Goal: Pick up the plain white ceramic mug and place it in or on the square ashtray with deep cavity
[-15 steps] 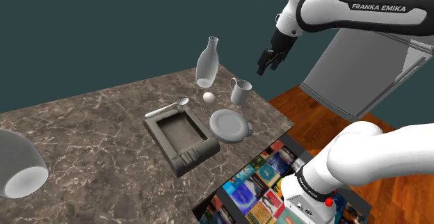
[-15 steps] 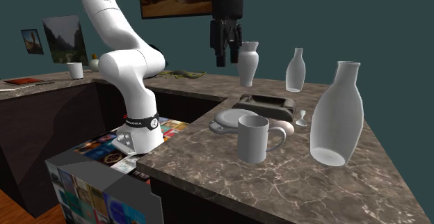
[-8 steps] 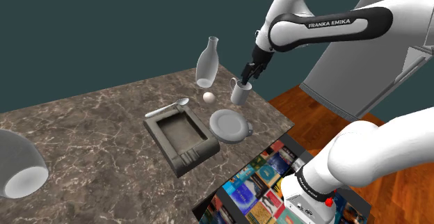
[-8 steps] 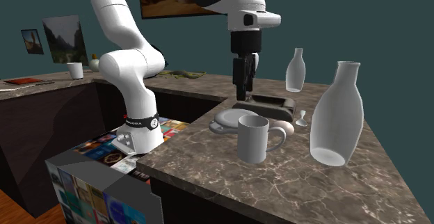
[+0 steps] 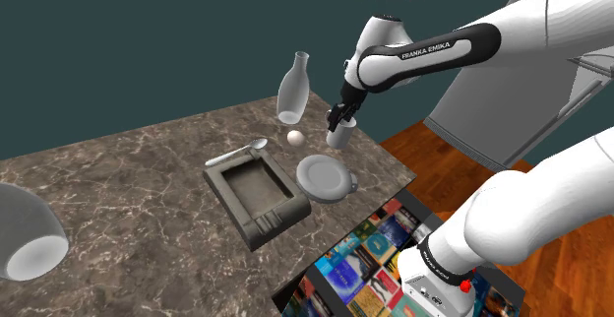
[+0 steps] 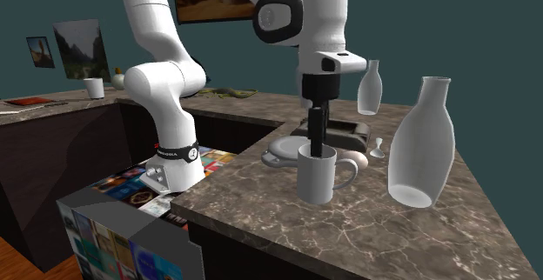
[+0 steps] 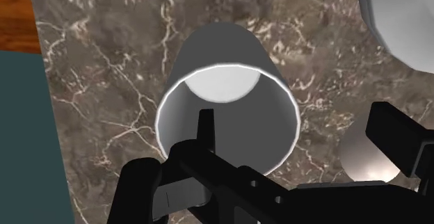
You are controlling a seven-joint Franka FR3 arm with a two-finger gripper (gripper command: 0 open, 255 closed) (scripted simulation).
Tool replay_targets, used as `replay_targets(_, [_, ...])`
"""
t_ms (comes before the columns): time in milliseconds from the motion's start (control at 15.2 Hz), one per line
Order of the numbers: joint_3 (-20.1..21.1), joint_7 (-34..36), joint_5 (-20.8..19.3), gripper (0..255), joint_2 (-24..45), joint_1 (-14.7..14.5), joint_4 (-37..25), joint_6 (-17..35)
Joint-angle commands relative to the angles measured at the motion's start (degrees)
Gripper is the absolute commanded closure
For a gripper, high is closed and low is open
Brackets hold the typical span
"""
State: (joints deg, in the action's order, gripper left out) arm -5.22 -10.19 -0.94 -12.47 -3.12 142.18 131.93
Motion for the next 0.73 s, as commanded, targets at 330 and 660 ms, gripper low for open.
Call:
replay_targets(330, [-0.04,-0.13,0.23,0,2.44,-0.11,1.32,3.78])
replay_targets(660, [-0.05,-0.14,0.23,0,2.43,-0.1,1.31,3.77])
